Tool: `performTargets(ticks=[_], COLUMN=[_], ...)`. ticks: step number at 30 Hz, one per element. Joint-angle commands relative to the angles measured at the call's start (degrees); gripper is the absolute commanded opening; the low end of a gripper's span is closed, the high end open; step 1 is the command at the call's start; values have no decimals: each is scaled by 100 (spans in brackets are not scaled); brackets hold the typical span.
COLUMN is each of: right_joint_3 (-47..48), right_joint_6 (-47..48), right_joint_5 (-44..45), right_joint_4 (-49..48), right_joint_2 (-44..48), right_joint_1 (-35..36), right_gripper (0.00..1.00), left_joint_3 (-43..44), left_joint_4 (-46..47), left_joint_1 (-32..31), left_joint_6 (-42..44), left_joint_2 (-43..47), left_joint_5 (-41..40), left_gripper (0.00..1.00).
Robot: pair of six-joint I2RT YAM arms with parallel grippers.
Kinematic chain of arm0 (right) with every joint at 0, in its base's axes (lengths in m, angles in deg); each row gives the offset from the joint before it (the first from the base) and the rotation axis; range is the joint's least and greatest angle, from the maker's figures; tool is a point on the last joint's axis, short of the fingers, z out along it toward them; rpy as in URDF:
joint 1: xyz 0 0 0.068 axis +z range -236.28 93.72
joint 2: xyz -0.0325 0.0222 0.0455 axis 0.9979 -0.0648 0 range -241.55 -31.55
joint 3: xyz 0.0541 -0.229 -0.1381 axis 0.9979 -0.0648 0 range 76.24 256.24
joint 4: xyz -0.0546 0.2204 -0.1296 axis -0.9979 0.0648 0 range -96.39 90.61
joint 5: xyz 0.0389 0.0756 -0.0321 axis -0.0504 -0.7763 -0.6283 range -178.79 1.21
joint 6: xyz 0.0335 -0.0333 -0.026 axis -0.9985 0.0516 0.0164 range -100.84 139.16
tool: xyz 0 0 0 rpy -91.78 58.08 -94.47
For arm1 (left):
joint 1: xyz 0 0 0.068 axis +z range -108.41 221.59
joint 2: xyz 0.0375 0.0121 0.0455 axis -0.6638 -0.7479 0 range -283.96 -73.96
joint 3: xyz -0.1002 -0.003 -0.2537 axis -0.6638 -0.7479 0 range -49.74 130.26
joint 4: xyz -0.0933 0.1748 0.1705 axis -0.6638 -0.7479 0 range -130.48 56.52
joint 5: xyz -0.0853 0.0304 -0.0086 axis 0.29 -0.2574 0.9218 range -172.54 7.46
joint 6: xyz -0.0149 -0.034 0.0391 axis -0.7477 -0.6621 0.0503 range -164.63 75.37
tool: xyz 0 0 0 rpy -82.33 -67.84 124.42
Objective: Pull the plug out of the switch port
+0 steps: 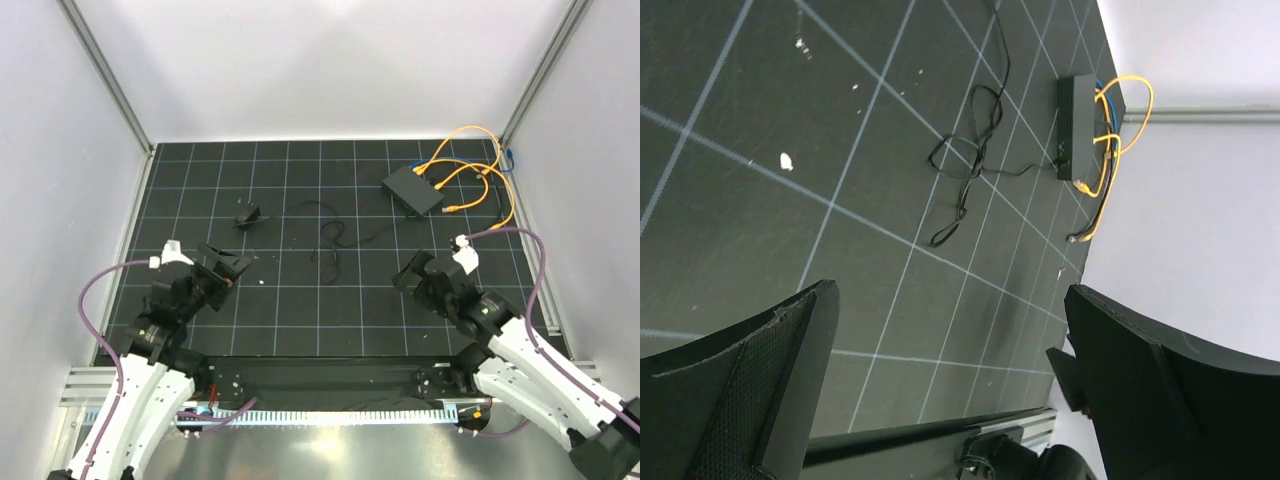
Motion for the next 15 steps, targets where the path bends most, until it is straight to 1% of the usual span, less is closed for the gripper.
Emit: performTargets(ticks=[1, 2, 3, 4, 5, 6, 7, 8, 9, 10, 11, 12, 14, 15], right_joint_3=[753, 990, 1105, 1193, 1272, 1439, 1510, 1693, 1817, 1957, 2307, 2510, 3036, 3240], right_joint_6=[368, 490, 631, 980, 992, 897, 844, 965, 1088, 1272, 1709, 1870, 2177, 2318], right_joint_5=[683, 685, 615, 527, 509, 578, 649, 571, 457, 291, 150, -113, -185, -186], right_joint_4=[630, 694, 764, 808, 869, 966, 1123, 1186, 1230, 1309, 1379, 1484, 1669, 1774], right_joint_2=[-496, -758, -909, -1024, -1260, -1367, -1481, -1734, -1850, -1990, -2122, -2402, -2693, -2904], right_joint_1=[26, 17, 8, 0, 8, 8, 8, -9, -27, -62, -114, -132, -150, -272], right_gripper=[100, 100, 100, 100, 100, 100, 100, 100, 100, 100, 100, 100, 100, 100], left_joint_3=[159, 212, 308, 466, 798, 1019, 1239, 1693, 1898, 2100, 2476, 2663, 3128, 3670], left_joint_4=[862, 1028, 1073, 1013, 916, 898, 776, 488, 389, 266, 178, 168, 160, 142], left_joint_1=[39, 39, 39, 48, 39, 39, 39, 30, 21, 13, -22, -153, -329, -417], left_joint_6=[373, 417, 495, 618, 750, 899, 1109, 1190, 1286, 1322, 1340, 1357, 1523, 1611], left_joint_2=[-258, -363, -738, -959, -1258, -1556, -2238, -2567, -2875, -3495, -3737, -3974, -4572, -4774], left_joint_5=[118, 91, 100, 126, 396, 581, 757, 889, 1213, 1329, 1426, 1479, 1340, 1287], left_gripper=[100, 100, 100, 100, 100, 94, 92, 92, 89, 89, 89, 88, 88, 88])
